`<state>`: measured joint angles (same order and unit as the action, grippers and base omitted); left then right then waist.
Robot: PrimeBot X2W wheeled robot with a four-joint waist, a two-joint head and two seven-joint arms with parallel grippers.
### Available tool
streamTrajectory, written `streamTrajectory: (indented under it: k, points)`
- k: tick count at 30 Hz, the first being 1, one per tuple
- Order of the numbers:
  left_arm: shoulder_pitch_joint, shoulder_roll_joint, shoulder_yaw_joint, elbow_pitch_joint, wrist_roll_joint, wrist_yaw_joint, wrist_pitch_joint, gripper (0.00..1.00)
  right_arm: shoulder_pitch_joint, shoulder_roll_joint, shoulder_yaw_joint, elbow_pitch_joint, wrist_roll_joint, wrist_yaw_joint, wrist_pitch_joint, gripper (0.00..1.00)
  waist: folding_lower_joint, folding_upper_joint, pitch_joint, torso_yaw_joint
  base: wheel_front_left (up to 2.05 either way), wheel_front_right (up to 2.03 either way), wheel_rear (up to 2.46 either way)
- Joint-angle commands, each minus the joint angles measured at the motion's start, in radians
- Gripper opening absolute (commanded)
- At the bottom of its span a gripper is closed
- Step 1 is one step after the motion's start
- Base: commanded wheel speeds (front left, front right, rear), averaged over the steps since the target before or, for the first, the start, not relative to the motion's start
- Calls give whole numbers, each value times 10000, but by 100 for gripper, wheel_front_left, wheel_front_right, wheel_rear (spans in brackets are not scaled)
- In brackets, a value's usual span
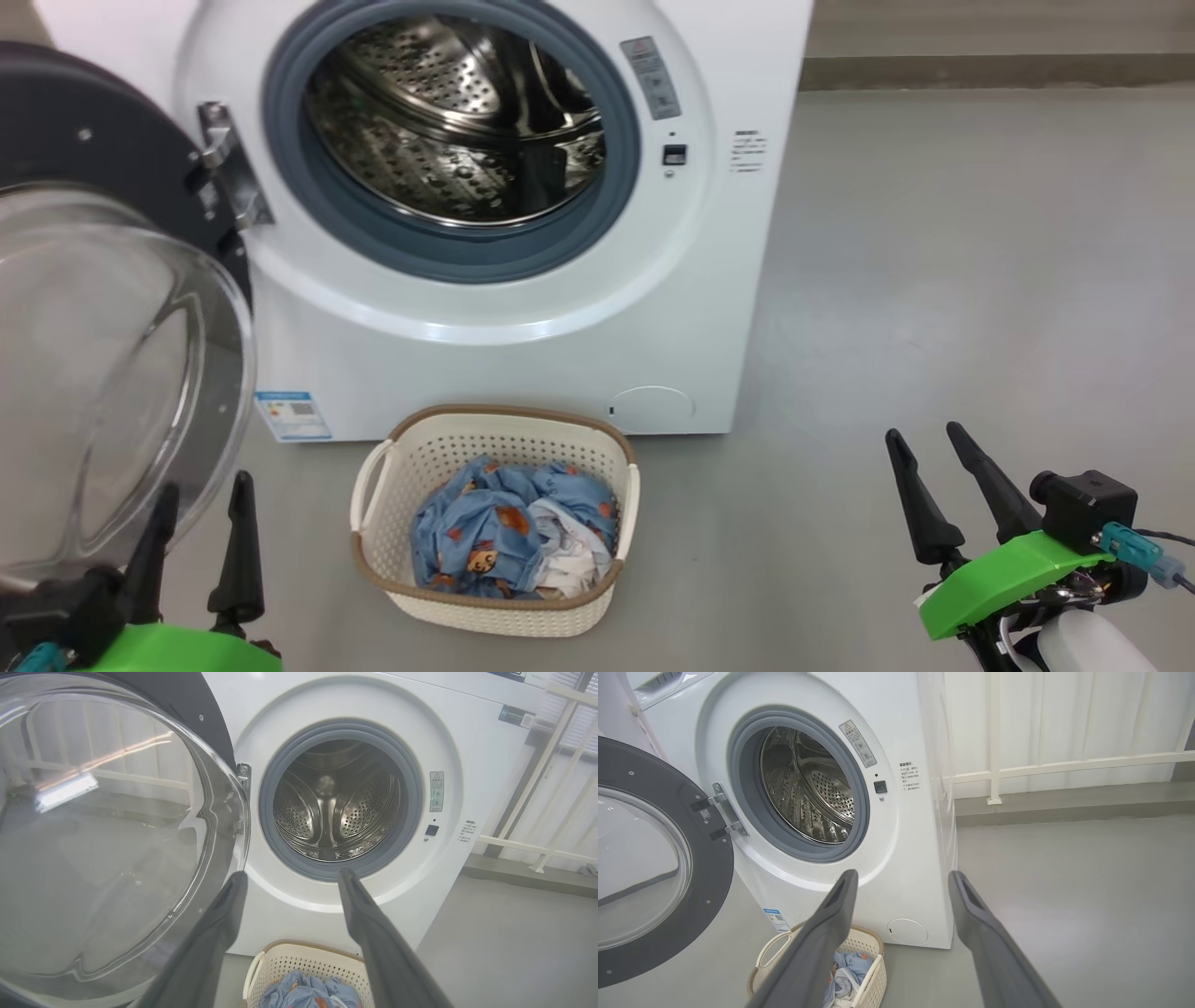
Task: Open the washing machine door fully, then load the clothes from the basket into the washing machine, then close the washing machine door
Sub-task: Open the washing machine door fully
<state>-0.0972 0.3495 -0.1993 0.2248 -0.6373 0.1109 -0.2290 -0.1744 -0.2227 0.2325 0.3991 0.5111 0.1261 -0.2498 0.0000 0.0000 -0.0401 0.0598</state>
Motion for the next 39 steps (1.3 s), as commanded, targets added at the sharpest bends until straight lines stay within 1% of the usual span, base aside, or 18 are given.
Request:
streamTrajectory:
  k: [1, 7, 16, 27, 39]
  points:
    - [-159, 214, 407, -369, -48, 104, -59, 100, -271, -159, 259, -266, 115, 46, -120, 100, 0, 0, -94, -351, 0, 0, 0]
    - [121, 210, 413, -820, -70, 241, -62, 100, -321, -256, 223, -303, 88, 46, -120, 100, 0, 0, -129, -596, 0, 0, 0]
    - [291, 190, 311, -1093, -86, 294, -24, 100, -341, -335, 53, -348, -8, 46, -120, 100, 0, 0, -95, -601, 0, 0, 0]
    - [256, 194, 314, -973, -301, 75, -58, 100, -326, -293, -64, -409, -142, 46, -120, 100, 0, 0, -54, -529, 0, 0, 0]
    - [219, 252, 197, -821, -259, -6, -88, 100, -324, -246, -126, -463, -216, 46, -120, 100, 0, 0, -13, -508, 0, 0, 0]
